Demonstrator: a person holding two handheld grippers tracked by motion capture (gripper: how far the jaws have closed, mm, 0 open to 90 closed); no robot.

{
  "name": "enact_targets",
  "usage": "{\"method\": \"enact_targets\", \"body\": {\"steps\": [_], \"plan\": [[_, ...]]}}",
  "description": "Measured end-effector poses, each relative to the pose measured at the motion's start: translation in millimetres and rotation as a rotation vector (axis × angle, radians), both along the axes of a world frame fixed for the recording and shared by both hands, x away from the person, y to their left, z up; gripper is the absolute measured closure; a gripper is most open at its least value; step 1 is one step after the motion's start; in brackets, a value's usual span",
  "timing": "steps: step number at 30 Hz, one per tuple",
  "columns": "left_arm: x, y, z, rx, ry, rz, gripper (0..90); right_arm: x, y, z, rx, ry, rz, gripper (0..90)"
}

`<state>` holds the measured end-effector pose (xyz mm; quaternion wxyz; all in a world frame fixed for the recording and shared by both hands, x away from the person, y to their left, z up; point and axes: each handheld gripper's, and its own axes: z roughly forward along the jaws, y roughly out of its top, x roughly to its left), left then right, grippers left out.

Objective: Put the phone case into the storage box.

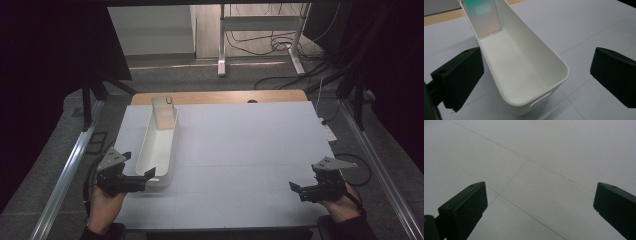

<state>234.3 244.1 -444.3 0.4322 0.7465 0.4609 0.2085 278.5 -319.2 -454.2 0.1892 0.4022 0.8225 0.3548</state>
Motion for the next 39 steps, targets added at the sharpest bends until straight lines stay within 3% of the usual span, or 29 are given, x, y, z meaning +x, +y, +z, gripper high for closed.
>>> {"method": "enact_targets", "body": {"steps": [9,20,39], "plan": [[-7.5,5.4,-1.2,-0.008,0.002,0.014,0.0,-0.1,-0.1,0.0,0.001,-0.001,0.000,0.0],[-16.3,8.4,-4.3,0.015,0.015,0.019,0.0,-0.4,-0.1,0.1,0.000,-0.003,-0.001,0.0],[-36.6,25.7,-8.8,0.018,0.038,0.066,0.0,-0.5,-0.2,0.1,0.000,-0.004,-0.003,0.0]]}}
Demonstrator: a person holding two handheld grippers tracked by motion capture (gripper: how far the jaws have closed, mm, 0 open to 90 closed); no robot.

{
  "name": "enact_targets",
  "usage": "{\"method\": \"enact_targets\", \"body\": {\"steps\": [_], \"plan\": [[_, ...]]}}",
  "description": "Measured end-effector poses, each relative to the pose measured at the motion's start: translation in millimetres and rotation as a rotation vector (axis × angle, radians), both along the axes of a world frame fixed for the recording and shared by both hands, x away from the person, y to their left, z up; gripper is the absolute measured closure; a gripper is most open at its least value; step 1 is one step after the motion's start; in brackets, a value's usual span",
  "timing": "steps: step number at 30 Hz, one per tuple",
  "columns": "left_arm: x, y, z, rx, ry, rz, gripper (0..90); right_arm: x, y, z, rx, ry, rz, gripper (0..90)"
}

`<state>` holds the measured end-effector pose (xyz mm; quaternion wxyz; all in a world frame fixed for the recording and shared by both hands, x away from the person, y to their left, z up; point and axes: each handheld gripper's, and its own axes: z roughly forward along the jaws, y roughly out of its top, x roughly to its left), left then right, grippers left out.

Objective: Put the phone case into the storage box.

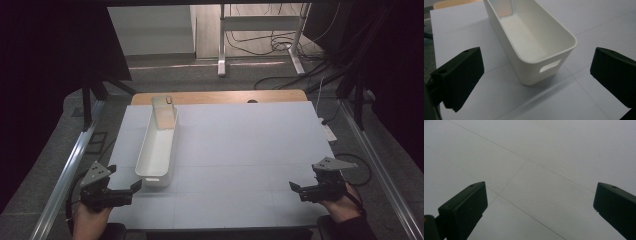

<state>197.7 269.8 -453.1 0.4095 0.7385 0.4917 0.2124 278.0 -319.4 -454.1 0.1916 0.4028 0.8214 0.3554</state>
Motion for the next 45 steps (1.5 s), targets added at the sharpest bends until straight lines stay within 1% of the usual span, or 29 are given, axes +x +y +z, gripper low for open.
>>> {"method": "enact_targets", "body": {"steps": [12,18,31,38,42,45], "plan": [[-8.4,10.0,-4.7,-0.003,0.016,0.023,0.0,0.1,-0.1,0.0,0.000,0.000,-0.001,0.0],[-11.2,12.7,-7.5,0.010,0.028,0.032,0.0,0.1,-0.1,0.0,-0.003,0.001,-0.003,0.0],[-15.3,16.9,-12.9,0.023,0.067,0.038,0.0,0.4,-0.1,-0.2,0.001,0.003,0.001,0.0],[-16.6,19.2,-16.8,0.028,0.095,0.040,0.0,0.5,-0.1,-0.3,0.000,0.004,0.001,0.0],[-16.9,18.4,-18.7,0.042,0.108,0.038,0.0,0.5,0.2,-0.3,-0.001,0.004,0.000,0.0],[-17.2,17.9,-18.9,0.048,0.109,0.036,0.0,0.5,0.3,-0.3,-0.001,0.004,-0.001,0.0]]}}
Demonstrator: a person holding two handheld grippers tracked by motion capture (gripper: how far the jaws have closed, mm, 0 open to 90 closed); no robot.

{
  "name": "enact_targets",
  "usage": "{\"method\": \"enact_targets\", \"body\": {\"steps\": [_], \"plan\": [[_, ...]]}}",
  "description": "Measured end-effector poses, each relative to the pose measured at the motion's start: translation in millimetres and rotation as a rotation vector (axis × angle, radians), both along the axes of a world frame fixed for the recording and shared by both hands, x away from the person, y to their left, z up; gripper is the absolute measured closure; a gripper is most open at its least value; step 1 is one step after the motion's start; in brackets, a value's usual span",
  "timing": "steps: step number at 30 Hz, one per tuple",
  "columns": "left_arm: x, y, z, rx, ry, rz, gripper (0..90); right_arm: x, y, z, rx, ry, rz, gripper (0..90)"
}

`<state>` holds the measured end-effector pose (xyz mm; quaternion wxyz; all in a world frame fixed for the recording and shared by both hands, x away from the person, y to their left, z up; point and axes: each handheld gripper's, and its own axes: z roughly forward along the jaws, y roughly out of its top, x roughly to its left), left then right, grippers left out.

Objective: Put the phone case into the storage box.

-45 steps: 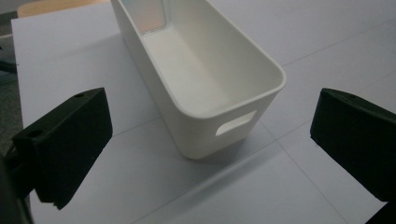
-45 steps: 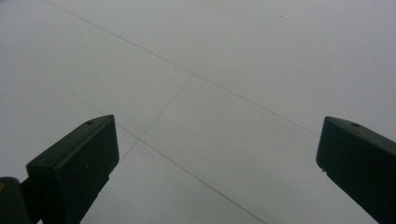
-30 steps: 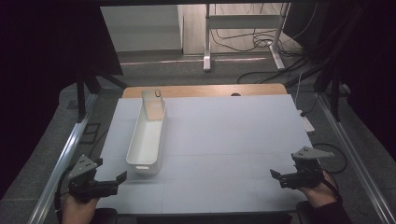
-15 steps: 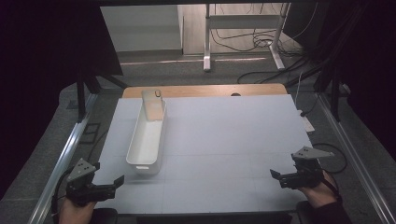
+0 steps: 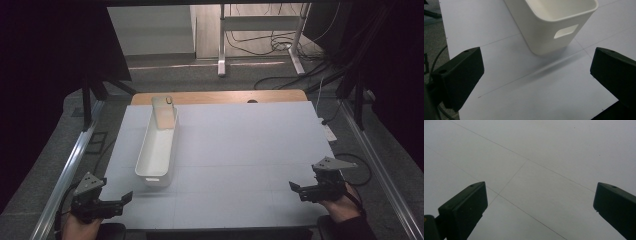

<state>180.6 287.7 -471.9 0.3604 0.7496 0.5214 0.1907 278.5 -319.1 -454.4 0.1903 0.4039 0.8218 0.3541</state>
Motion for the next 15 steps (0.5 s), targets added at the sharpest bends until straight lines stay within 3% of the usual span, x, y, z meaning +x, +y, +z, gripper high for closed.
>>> {"method": "enact_targets", "body": {"steps": [15], "plan": [[1.8,-0.2,-1.4,0.000,0.021,-0.001,0.2,0.3,0.4,-0.6,-0.001,0.004,0.002,0.0]]}}
